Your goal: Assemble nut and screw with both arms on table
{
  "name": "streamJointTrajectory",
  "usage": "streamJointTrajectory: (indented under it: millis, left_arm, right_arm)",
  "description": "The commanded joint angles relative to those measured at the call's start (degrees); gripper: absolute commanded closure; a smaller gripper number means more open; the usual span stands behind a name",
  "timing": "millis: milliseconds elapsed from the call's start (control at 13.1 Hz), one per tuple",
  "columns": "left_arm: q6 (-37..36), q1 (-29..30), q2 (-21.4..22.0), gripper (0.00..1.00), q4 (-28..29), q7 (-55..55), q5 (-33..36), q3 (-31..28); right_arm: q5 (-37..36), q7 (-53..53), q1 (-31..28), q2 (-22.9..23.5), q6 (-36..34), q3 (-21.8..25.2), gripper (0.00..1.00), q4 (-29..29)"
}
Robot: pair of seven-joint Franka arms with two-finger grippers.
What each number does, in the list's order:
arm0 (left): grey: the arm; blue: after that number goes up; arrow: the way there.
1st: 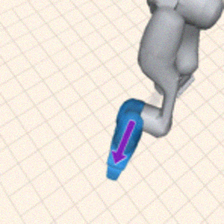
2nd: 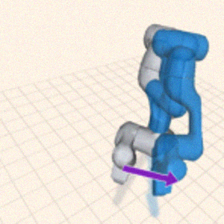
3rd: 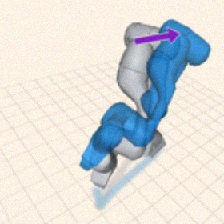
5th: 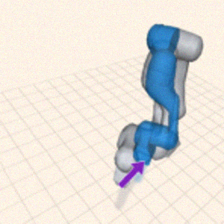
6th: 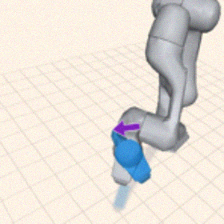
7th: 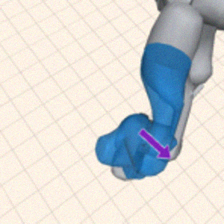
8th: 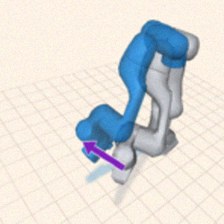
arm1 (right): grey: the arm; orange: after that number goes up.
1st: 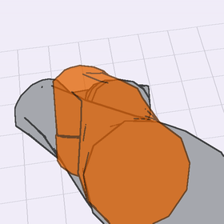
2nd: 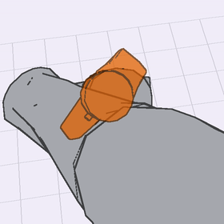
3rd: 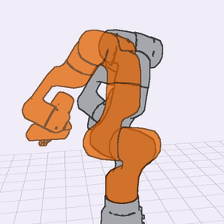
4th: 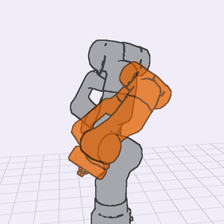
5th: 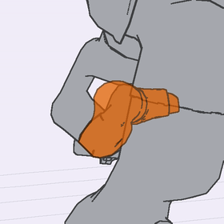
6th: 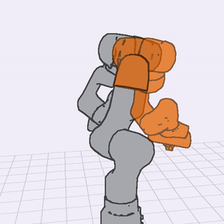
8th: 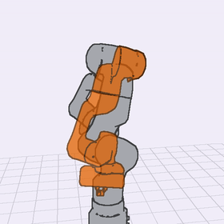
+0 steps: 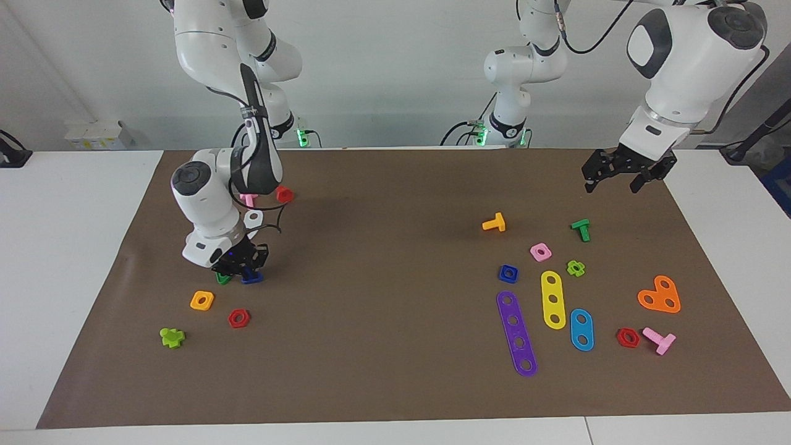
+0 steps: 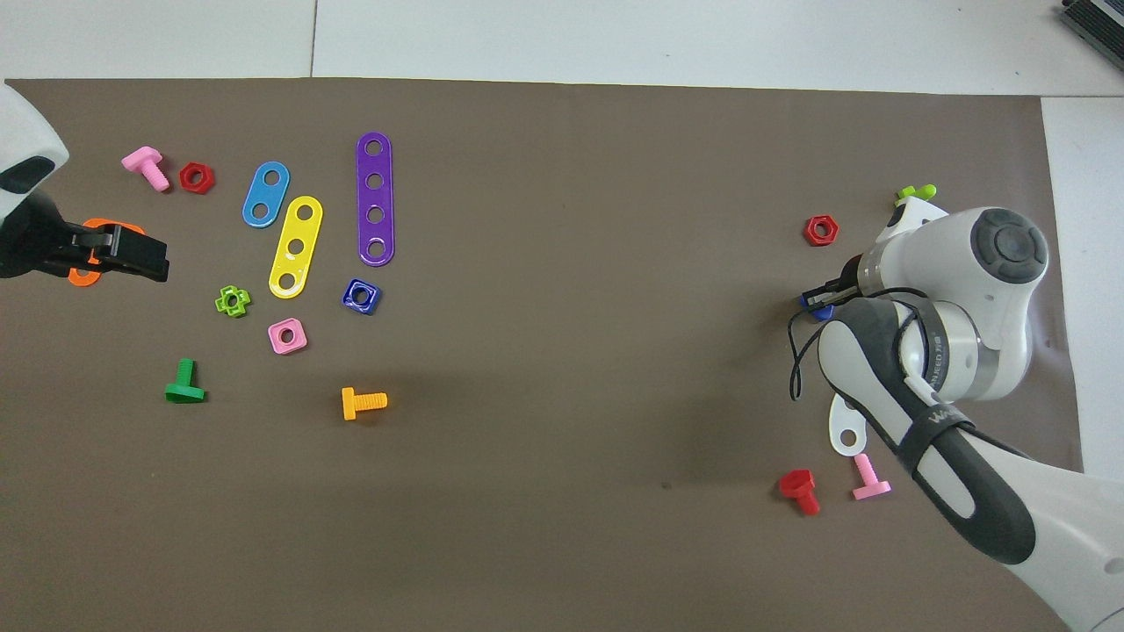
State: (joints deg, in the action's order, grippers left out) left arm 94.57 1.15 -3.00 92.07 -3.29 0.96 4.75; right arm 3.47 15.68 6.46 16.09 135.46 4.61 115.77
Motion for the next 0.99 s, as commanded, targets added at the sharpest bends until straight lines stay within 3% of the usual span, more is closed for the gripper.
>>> streamJointTrajectory:
  millis: [0, 381, 685, 914]
  left_arm:
    - [3.51, -0.54, 3.27, 0.00, 5.48, -1.37, -0.87, -0.35]
    - [7.02, -2.82, -1.64, 0.02, 5.31, -1.37, -2.37, -0.18]
    - [12.03, -3.35, -5.60, 0.03, 5.49, -3.55, -4.91, 0.09]
    - [18.79, -5.01, -6.66, 0.03, 8.47, -7.16, -7.63, 0.17]
  right_arm:
    - [1.02, -9.83, 3.71, -0.79, -6.42, -0.48, 1.00, -6.67]
    - [-0.13, -36.02, 21.19, 2.27, -6.45, -0.39, 1.00, -13.71]
    - [-0.39, -46.50, 28.59, 7.09, -1.44, -0.30, 1.00, -16.00]
    - [-9.41, -55.38, 30.81, 12.03, 1.28, -0.39, 1.00, -18.20]
